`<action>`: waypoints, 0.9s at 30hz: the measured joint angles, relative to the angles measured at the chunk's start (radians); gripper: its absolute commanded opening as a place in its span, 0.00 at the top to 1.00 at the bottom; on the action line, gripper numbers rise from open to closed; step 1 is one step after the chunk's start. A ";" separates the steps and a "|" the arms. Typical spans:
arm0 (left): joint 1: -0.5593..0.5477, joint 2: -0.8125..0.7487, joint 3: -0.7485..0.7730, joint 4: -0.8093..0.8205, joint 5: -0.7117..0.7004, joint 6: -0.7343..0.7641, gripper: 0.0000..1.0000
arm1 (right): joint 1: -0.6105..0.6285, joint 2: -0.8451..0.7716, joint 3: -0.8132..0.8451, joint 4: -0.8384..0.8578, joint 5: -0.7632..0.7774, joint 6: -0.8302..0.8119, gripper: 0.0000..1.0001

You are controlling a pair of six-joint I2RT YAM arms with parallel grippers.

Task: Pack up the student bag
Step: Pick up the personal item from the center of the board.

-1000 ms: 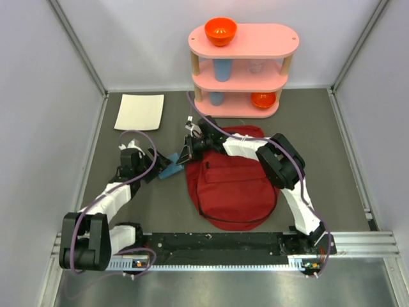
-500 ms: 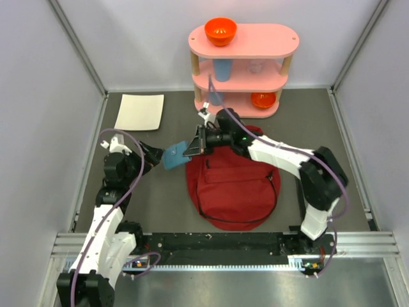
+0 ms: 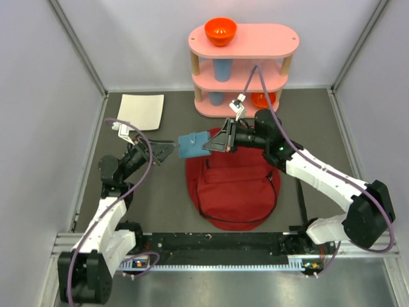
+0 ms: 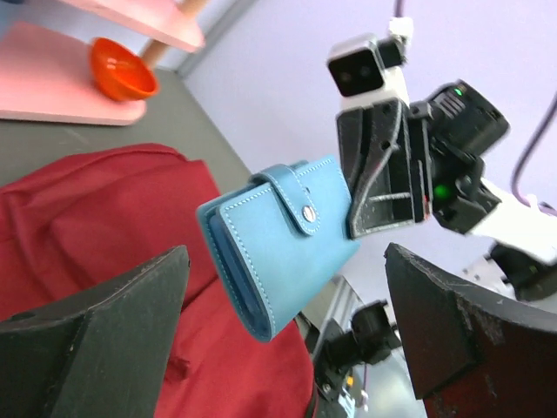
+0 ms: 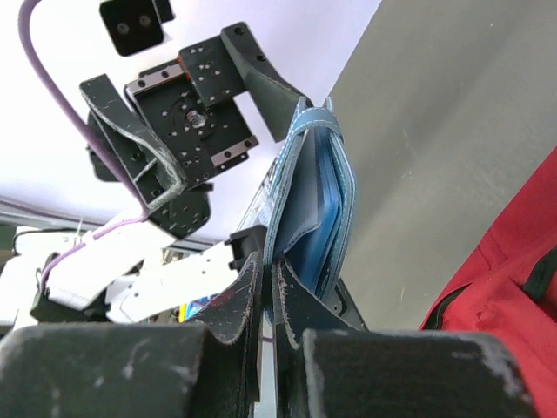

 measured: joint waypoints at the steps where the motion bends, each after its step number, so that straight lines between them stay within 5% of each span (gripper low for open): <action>1: -0.005 0.028 0.000 0.063 0.031 -0.023 0.01 | -0.003 -0.014 -0.006 0.001 -0.005 0.007 1.00; 16: -0.115 0.286 0.045 0.510 0.220 -0.214 0.05 | -0.014 -0.149 -0.060 0.053 -0.070 0.050 1.00; 22: -0.159 0.414 0.100 0.584 0.246 -0.349 0.31 | -0.014 -0.147 -0.072 0.061 -0.117 0.059 1.00; 27: -0.172 0.489 0.104 0.583 0.264 -0.429 0.80 | -0.019 -0.147 -0.072 0.039 -0.120 0.040 1.00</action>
